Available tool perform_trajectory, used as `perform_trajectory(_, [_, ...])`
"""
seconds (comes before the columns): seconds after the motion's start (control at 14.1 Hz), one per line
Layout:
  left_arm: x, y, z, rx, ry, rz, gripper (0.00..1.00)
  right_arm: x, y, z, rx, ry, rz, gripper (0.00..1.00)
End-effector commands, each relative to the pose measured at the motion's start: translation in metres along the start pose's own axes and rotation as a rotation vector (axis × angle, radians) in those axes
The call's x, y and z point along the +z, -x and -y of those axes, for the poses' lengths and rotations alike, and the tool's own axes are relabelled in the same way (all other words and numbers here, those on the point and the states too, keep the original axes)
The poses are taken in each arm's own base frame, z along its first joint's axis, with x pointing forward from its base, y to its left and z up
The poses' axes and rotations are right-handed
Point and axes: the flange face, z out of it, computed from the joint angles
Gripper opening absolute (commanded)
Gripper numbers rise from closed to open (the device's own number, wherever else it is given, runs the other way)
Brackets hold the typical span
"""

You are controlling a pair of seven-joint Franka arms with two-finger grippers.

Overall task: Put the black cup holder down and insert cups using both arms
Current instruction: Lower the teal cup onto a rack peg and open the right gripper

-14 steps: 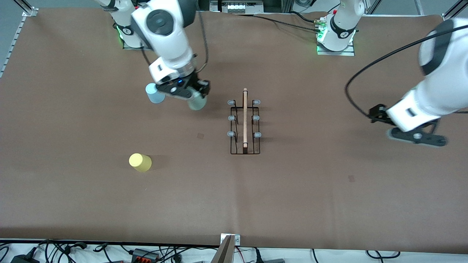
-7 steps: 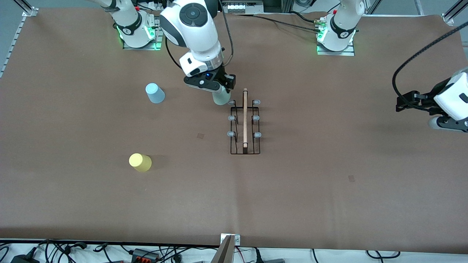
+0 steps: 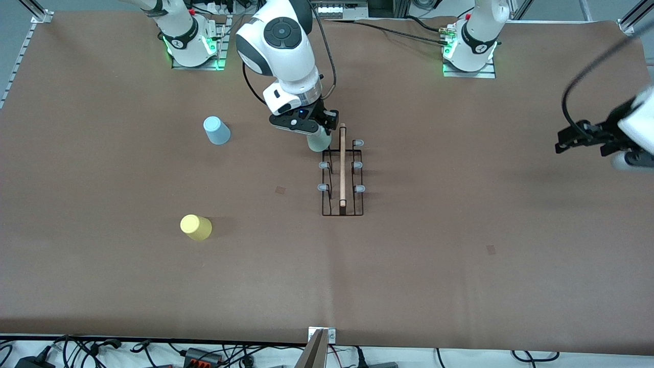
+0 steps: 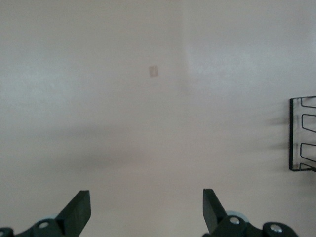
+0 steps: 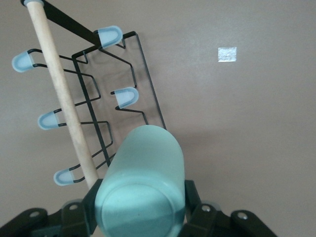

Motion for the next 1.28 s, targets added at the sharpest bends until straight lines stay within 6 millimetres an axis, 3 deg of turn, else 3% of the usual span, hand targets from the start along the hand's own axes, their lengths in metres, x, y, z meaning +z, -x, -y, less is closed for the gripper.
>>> perform_trajectory(0.0, [0.003,0.035,0.0,0.003,0.011,-0.036,1.0,0.004,-0.002,0.013,-0.001,0.0,-0.022,0.0])
perform_trajectory(0.14, [0.004,0.033,0.004,0.001,0.001,-0.023,1.0,0.016,-0.002,0.012,-0.008,0.014,-0.019,0.0])
perform_trajectory(0.43, [-0.003,0.03,-0.008,0.025,-0.003,-0.031,1.0,0.03,-0.002,0.014,-0.019,0.006,-0.023,0.02])
perform_trajectory(0.57, [-0.003,0.031,-0.008,0.025,-0.003,-0.028,1.0,0.036,-0.004,0.013,-0.018,0.008,-0.02,0.35])
perform_trajectory(0.64, [-0.004,0.031,-0.008,0.025,-0.003,-0.029,1.0,0.039,-0.005,0.012,-0.016,0.014,-0.017,0.44])
perform_trajectory(0.92, [-0.003,0.032,-0.009,0.028,-0.003,-0.018,1.0,0.049,-0.005,0.012,-0.016,0.01,-0.012,0.47])
perform_trajectory(0.99, [-0.004,0.032,-0.01,0.03,-0.003,-0.02,1.0,0.05,-0.005,0.014,-0.017,0.002,-0.013,0.54])
perform_trajectory(1.06, [-0.004,0.032,-0.01,0.03,-0.003,-0.02,1.0,0.05,-0.004,0.014,-0.016,0.002,-0.013,0.69])
perform_trajectory(1.14, [-0.003,0.032,-0.009,0.028,-0.003,-0.017,1.0,0.05,-0.004,0.014,-0.015,0.002,-0.012,0.97])
perform_trajectory(1.21, [-0.003,0.032,-0.009,0.028,-0.003,-0.017,1.0,0.049,-0.005,0.013,-0.016,0.001,-0.014,1.0])
